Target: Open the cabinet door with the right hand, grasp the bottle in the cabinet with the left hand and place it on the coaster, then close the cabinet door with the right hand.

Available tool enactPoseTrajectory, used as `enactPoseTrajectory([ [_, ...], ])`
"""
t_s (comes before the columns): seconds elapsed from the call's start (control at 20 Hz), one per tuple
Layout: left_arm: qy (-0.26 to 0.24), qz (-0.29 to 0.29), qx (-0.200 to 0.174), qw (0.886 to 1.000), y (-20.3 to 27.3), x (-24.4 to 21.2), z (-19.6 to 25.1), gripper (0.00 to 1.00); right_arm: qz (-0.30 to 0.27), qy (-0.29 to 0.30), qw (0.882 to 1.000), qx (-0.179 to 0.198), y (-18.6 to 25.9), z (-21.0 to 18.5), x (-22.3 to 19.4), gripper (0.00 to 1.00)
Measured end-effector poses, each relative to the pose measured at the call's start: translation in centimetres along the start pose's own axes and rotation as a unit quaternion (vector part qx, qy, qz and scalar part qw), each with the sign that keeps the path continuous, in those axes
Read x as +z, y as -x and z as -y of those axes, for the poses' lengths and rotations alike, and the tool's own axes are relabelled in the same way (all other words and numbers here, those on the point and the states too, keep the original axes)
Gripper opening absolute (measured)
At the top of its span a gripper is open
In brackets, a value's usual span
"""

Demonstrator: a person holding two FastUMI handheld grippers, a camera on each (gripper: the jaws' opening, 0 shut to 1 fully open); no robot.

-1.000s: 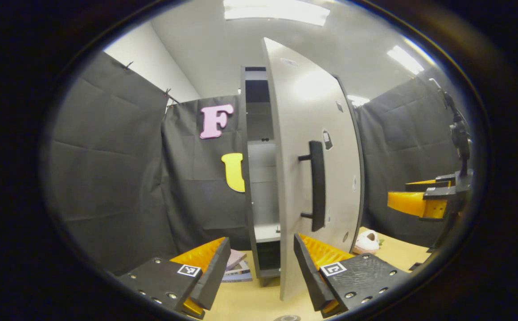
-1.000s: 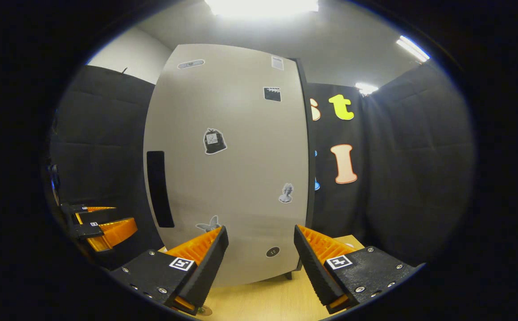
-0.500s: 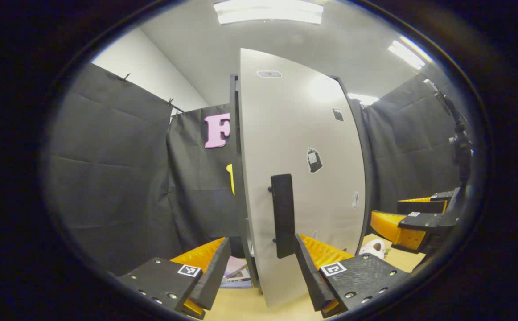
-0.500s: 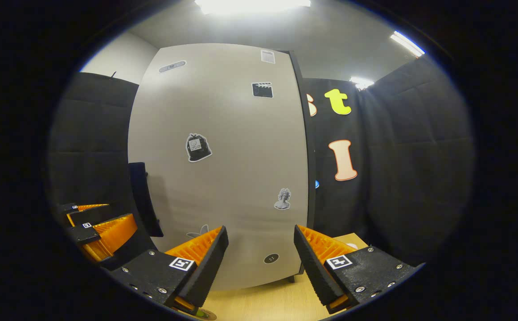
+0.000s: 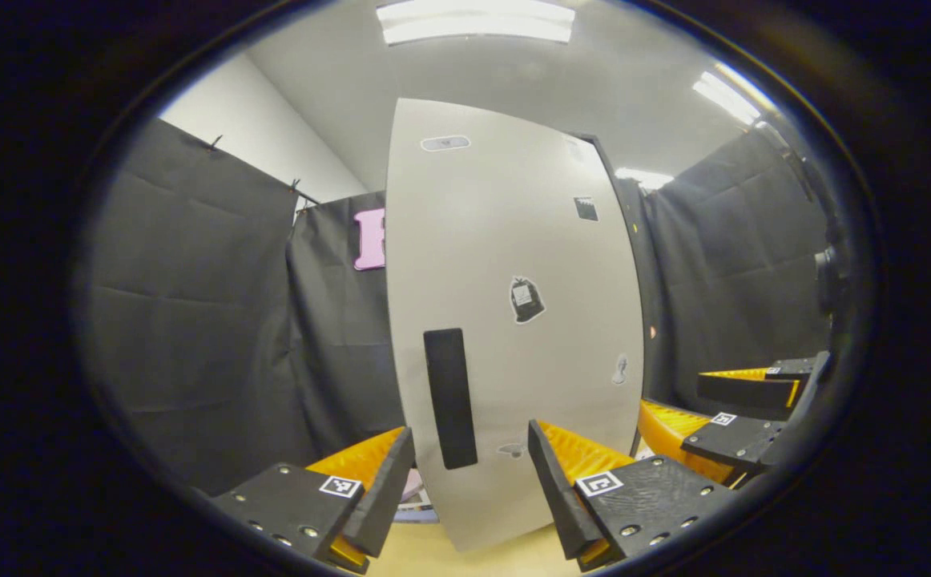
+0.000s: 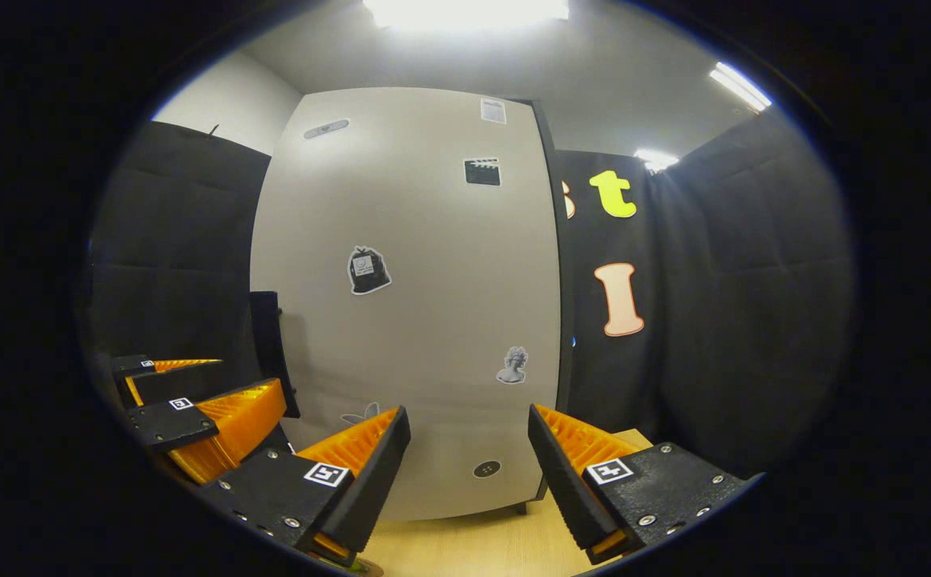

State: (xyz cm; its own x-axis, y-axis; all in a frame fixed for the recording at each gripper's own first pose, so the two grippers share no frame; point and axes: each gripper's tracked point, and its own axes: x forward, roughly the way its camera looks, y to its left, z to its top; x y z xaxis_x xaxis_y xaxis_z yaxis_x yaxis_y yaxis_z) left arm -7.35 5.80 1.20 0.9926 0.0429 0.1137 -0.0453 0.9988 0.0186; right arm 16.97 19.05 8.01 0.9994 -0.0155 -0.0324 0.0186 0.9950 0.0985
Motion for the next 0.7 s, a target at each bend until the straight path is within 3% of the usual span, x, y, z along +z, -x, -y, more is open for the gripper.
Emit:
enactPoseTrajectory([
  [0.15,0.016,-0.006,-0.011,1.0,0.2,-0.2,0.8,0.84,0.002,0.005,1.0,-0.013,0.3,0.5,0.2,0.92],
  [0.3,0.023,-0.004,-0.015,1.0,0.1,-0.1,1.1,0.84,0.003,0.018,1.0,-0.013,0.5,0.0,0.1,0.92],
  [0.35,0.024,0.0,-0.018,1.0,-0.1,0.0,1.3,0.79,0.006,0.025,1.0,-0.017,0.8,0.0,0.1,0.92],
  [0.7,0.025,0.007,-0.009,1.0,-0.2,0.2,0.9,0.81,0.027,0.035,0.999,-0.031,1.2,-0.3,1.1,0.93],
])
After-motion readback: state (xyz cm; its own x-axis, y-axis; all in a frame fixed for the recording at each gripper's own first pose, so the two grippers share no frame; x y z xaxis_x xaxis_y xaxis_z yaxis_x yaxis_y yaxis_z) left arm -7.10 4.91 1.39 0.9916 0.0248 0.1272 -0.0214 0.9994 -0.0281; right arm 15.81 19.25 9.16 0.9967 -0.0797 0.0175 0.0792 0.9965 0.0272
